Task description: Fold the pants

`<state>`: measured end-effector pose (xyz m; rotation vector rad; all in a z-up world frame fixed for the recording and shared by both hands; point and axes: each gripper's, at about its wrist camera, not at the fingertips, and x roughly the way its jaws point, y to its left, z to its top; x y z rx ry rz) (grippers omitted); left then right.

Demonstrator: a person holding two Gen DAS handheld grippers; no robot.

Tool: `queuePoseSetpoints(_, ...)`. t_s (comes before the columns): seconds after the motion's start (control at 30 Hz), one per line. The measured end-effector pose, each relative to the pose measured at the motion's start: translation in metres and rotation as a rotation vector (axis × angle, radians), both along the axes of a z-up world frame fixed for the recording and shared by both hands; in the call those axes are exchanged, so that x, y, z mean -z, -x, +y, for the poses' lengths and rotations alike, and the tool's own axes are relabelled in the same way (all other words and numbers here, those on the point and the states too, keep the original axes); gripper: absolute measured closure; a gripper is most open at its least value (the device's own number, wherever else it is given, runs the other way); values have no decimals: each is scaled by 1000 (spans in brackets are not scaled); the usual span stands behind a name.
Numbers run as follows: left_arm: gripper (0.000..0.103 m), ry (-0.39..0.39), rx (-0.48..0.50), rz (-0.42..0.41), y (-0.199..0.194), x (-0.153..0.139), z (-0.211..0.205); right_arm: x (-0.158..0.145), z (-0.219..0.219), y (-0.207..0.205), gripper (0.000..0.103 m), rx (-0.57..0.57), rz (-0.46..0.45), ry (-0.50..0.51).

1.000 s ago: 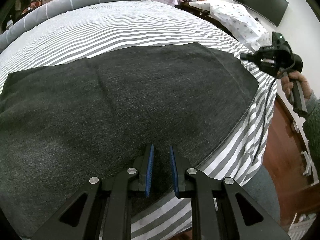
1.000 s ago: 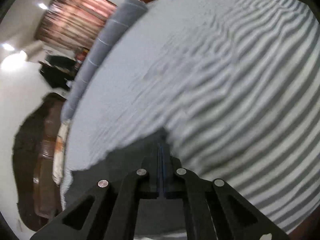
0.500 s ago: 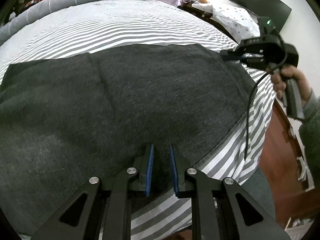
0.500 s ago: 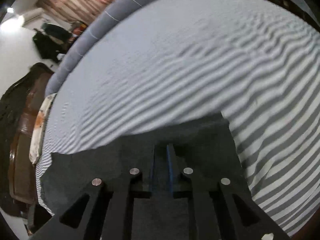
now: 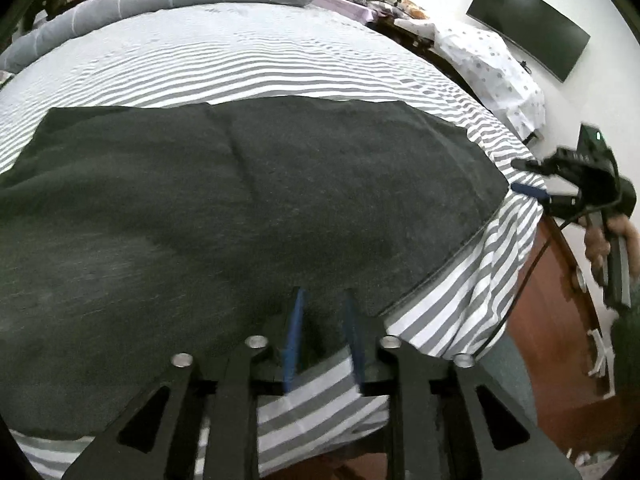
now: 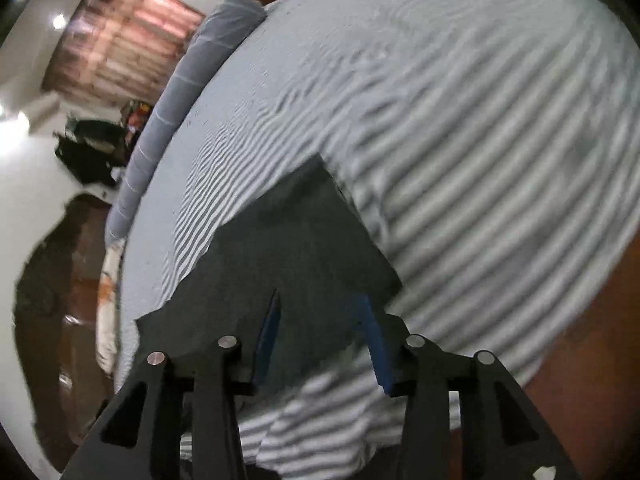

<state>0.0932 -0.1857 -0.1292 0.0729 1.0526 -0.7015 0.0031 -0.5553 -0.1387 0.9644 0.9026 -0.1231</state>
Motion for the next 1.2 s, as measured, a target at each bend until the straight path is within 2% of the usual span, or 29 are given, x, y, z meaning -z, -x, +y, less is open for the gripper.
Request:
queuePoseSetpoints(0.03,64,1,-2,1,2,-1,2,6,0,5,63,13,4,-32)
queuePoseSetpoints(0.07,62,3,-7,3,4,-1,4,14,-1,11,63,38,10,-57)
queuePoseSetpoints(0.17,61,-5,-16,14,8,0,8,30,-3,13,63,72,-5,-117)
queuePoseSetpoints(0.27,61,-15,-22,23,9,2,8,40,-6,12,63,110,-23,-126)
queuePoseSetpoints(0.33,61,-28,-24,24,9,3,7,44,-8,11,70,138,-55,-143)
queuePoseSetpoints(0.43,61,-32,-24,21,9,2,2,38,-8,5,80,112,-115,-171)
queuePoseSetpoints(0.5,61,-33,-24,30,7,4,0,35,-5,0,80,89,-143,-173)
queuePoseSetpoints(0.7,61,-34,-22,39,6,5,-1,49,7,-15,80,55,-113,-161)
queuePoseSetpoints(0.93,61,-39,-11,26,2,3,-11,29,-2,-12,85,98,-211,-111)
queuePoseSetpoints(1.1,61,-55,-20,30,-1,9,-16,40,2,-22,85,69,-143,-92)
queuePoseSetpoints(1.2,61,-67,-12,18,0,11,-17,34,4,-14,85,88,-155,-81)
